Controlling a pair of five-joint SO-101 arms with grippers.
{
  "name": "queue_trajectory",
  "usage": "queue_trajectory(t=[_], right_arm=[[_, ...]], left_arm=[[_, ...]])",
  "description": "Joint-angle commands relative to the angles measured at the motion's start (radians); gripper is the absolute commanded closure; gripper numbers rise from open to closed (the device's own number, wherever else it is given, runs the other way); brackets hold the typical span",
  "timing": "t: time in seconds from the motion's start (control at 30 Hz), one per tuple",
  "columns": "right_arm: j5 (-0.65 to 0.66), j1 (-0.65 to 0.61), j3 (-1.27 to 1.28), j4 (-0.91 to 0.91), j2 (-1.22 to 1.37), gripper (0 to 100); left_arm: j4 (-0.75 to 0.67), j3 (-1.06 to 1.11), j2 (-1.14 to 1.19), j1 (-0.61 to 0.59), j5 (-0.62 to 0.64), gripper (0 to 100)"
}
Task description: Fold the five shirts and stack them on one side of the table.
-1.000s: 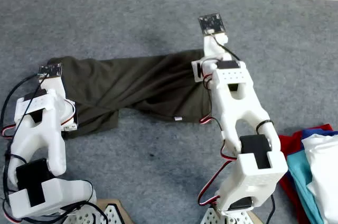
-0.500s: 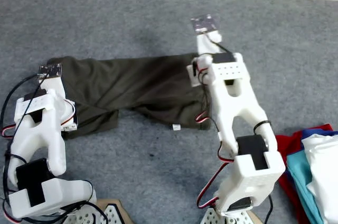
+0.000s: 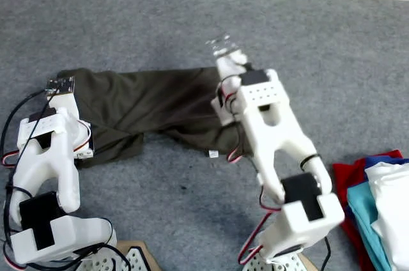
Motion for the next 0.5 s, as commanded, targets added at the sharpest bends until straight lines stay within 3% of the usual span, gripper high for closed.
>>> queue_trajectory(t=[0.0, 0.2, 0.47], right_arm=[[0.043, -0.015, 0.097, -0.076, -0.117, 77.7], [0.087, 0.018, 0.214, -0.222, -0.113, 77.6], [0.117, 0.041, 0.068, -0.225, 0.070, 77.8]], left_arm=[[-0.008, 0.001, -0.028, 0.007, -0.011, 99], [-0.008, 0.001, -0.028, 0.007, -0.011, 99], [-0.008, 0.001, -0.028, 0.007, -0.011, 99]])
